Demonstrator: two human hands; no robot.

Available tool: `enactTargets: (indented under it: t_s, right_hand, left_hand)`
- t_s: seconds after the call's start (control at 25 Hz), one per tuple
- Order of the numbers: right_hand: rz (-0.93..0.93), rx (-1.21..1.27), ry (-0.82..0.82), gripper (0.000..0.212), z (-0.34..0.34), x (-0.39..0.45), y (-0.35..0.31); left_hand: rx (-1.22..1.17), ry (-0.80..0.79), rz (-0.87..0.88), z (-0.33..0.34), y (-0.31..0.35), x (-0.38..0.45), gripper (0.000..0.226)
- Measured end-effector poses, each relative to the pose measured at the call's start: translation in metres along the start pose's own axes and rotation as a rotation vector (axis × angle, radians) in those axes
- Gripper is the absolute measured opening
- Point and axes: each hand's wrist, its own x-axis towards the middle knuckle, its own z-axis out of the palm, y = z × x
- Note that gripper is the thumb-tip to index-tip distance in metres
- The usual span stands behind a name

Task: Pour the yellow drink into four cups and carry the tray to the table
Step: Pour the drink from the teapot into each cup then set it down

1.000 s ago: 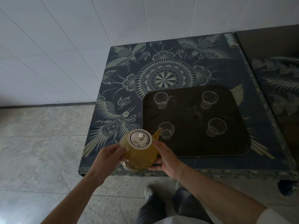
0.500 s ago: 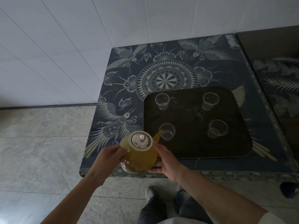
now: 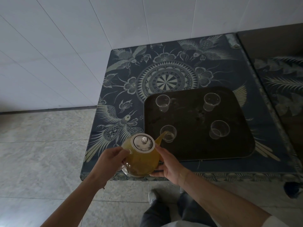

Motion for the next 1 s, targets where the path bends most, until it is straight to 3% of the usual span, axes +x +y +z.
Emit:
enactTargets:
  t_s: [0.28,0.52,0.72,1.0]
  right_hand:
    - [0.020,0.003,-0.019,0.039,0.0007,0.0012,0.0033]
    - [0.026,-0.005,-0.050,0.049,0.0037,0.0017,0.0068]
    - [0.036,-0.009,-0.046,0.068,0.0053,0.0027,0.0065]
    - [0.053,0.000,-0.054,0.055,0.0045,0.0000,0.0054]
  left_hand:
    - [0.010,0.014,-0.012,-0.0016,0.0001,-0.0020,0.041]
    - [-0.007,0.010,-0.044,-0.0053,-0.0023,-0.0035,0.045]
    - [0.004,0.008,-0.056,-0.0058,-0.0008,-0.0031,0.043]
    - [-0.002,-0.004,-0.060,-0.0069,0.0003,-0.0038,0.041]
